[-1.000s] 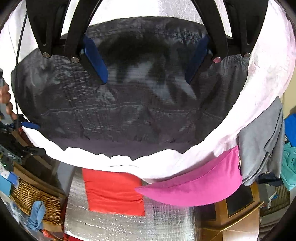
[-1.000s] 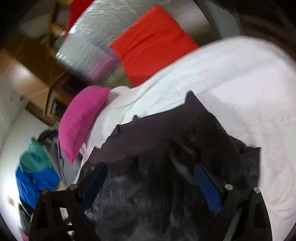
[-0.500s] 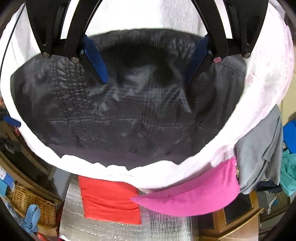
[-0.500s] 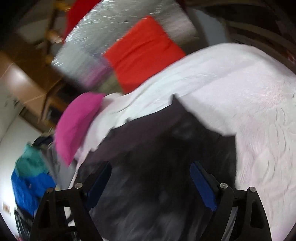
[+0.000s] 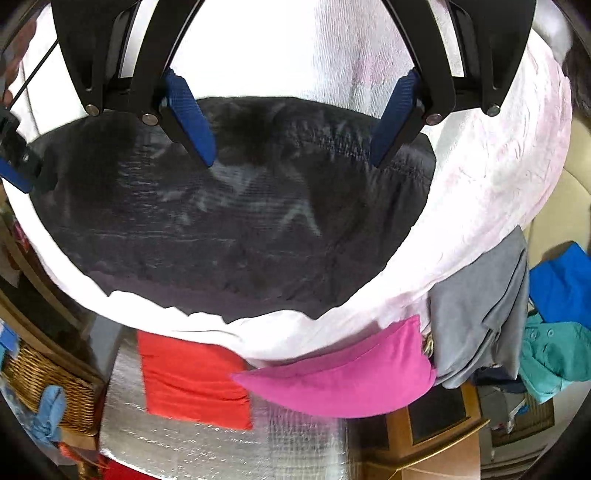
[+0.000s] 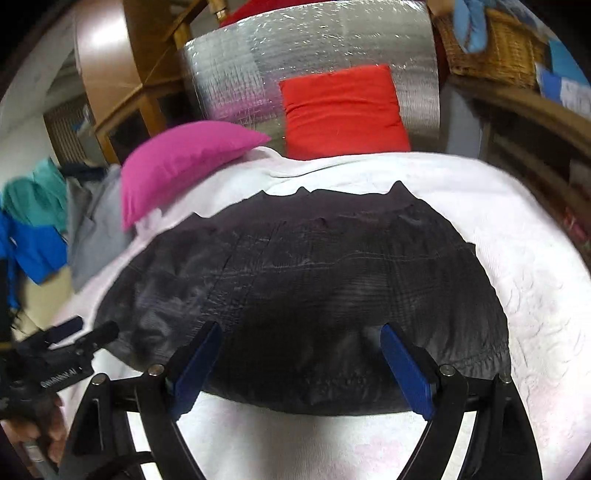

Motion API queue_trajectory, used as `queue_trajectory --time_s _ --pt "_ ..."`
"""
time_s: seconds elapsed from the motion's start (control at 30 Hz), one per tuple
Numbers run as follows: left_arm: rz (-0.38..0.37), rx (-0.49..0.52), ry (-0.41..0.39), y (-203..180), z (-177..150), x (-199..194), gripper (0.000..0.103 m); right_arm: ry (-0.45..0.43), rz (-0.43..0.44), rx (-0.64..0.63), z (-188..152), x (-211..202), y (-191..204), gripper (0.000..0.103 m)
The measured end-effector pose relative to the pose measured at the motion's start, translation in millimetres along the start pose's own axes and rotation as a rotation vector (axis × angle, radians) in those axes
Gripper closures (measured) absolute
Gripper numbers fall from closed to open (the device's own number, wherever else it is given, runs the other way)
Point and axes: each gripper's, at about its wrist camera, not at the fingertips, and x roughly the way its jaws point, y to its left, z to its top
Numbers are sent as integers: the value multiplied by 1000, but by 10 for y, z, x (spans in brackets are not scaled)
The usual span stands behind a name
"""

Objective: Fold large clothes

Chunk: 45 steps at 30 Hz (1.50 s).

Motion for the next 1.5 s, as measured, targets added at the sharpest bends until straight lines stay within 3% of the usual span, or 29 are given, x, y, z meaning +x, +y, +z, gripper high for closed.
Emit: queue_trajectory --time_s 0.13,0.17,0.2,0.23,0.33,0.47,0.57,0.63,0.7,0.8,0.97,1.13,1.23,1.37,1.5 --pt "50 23 29 -80 -6 320 16 32 -82 -47 -52 318 110 13" --pt "60 22 61 -85 -27 443 16 60 -112 -58 -85 400 116 13" --pt "58 24 87 -91 -50 530 16 145 -143 -70 -159 604 88 13" --pt "57 28 100 -93 -68 599 16 157 -143 -75 -190 655 74 11" --pt "57 57 85 -101 -94 582 15 144 -145 -71 -193 611 31 9" --pt "39 18 69 28 -56 421 16 105 -99 -3 -91 408 -96 10" --pt "61 -6 40 182 -40 335 16 59 -126 12 -27 308 -227 9" --pt "97 -29 41 324 -45 368 16 93 -156 51 -37 405 -411 9" --pt "107 -53 94 434 -71 496 16 124 -159 67 -91 497 -501 9" --pt "109 -44 110 478 -119 585 14 138 -171 21 -106 539 -440 8" --pt "105 -34 111 474 -108 561 14 149 -145 49 -33 504 -482 8" --pt "103 -57 76 590 -68 441 14 76 -144 95 82 256 -684 8" --pt "102 -55 111 645 -103 583 14 160 -162 129 -15 444 -914 7" --pt "64 -81 130 689 -85 582 13 148 -100 134 7 391 -988 6" --pt "14 -92 28 910 85 340 13 73 -1 235 240 94 -1384 7"
